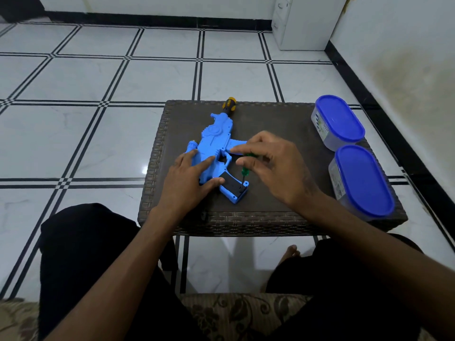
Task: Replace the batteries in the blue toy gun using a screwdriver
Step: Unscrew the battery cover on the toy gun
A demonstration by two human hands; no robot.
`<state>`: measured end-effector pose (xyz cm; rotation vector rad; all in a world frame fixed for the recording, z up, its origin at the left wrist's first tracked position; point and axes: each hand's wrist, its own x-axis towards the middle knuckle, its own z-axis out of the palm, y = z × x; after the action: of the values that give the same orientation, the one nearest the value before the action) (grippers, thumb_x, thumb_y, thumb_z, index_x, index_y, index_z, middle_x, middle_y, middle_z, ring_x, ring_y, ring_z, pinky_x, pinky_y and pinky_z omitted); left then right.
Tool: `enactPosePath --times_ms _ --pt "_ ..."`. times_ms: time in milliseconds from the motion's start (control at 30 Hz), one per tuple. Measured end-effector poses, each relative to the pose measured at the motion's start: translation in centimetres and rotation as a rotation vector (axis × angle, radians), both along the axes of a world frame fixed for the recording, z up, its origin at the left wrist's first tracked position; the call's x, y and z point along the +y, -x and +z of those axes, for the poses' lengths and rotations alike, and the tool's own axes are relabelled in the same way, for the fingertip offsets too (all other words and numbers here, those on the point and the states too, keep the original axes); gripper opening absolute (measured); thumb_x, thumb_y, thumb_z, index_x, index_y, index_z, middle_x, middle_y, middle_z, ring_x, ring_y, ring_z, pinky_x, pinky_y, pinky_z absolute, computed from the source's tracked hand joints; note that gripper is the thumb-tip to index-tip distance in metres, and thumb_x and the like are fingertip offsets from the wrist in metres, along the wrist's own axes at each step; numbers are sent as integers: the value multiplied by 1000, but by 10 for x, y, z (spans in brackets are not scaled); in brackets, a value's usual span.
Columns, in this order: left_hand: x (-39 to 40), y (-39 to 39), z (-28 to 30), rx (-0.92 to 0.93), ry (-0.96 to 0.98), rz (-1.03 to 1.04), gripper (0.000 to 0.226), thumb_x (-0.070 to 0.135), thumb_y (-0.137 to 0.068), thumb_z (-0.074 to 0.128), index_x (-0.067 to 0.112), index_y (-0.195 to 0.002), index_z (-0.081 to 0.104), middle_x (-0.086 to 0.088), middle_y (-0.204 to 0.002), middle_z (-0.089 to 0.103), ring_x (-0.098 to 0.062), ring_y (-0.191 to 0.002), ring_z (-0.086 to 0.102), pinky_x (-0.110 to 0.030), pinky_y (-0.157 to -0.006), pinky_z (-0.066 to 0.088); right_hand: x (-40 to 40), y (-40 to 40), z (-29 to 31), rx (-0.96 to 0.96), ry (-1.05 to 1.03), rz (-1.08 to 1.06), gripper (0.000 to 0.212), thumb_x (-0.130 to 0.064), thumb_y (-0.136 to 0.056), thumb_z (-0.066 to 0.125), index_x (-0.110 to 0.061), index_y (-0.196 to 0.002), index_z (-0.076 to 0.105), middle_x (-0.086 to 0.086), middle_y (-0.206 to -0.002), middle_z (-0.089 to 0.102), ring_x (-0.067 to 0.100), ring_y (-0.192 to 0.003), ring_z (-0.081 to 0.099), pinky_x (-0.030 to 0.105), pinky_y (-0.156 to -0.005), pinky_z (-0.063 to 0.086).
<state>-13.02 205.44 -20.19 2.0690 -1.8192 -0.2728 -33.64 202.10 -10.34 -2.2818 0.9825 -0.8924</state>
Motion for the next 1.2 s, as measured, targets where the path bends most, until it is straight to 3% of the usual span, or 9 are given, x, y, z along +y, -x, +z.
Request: enactPosePath --times_ms 133,333,433,600,767,867,1033,1200 --pt "0 8 -2 16 3 36 67 64 -83 57 35 -142 46 -11 -155 30 -31 -143 24 -45 -112 27 1 0 4 -48 -79 -30 23 -3 -88 64 -14 -107 68 -4 -99 71 4 -91 66 13 -77 52" --pt "-1 6 -9 27 25 48 69 66 -80 58 36 -141 48 -9 -154 33 -31 -140 27 -47 -112 31 2 3 -3 -29 -77 -9 20 -20 -88 71 -21 -107 74 -4 -102 56 10 -85 63 20 -74 54" --pt "-2 6 -11 -38 60 49 67 67 -80 57 36 -139 50 -8 -152 37 -31 -138 29 -47 -108 33 0 5 -2 1 -17 -14 22 -14 -87 71 -18 -108 74 -1 -96 60 10 -82 61 26 -75 52" --pt "-2 5 -14 -54 52 54 67 71 -80 55 38 -139 49 -7 -152 36 -32 -141 27 -48 -113 26 -2 6 2 31 -16 5 31 -3 -89 59 -14 -119 63 -3 -109 69 6 -103 64 24 -87 54" --pt "-4 3 -13 -43 56 51 68 71 -78 56 38 -138 50 -9 -152 38 -31 -137 34 -47 -112 30 -4 5 -2 92 14 22 33 -23 -89 69 -16 -121 68 0 -105 60 6 -85 61 20 -77 54" --pt "-4 3 -13 -48 47 49 69 72 -78 55 39 -138 49 -8 -152 38 -30 -138 34 -47 -112 30 -9 6 2 127 62 17 28 -21 -85 71 -17 -113 73 1 -94 59 0 -70 50 15 -69 42" --pt "-3 4 -13 -37 39 48 69 72 -78 55 39 -139 49 -8 -152 37 -31 -139 33 -47 -112 30 -9 9 10 137 32 14 33 -2 -87 59 -16 -117 64 -5 -105 68 4 -94 63 25 -82 54" --pt "-2 4 -11 -31 41 57 69 71 -78 56 39 -139 49 -8 -153 36 -31 -139 33 -46 -114 28 -7 11 4 146 47 59 20 -20 -89 68 -14 -107 73 -2 -103 65 7 -88 62 17 -77 52"
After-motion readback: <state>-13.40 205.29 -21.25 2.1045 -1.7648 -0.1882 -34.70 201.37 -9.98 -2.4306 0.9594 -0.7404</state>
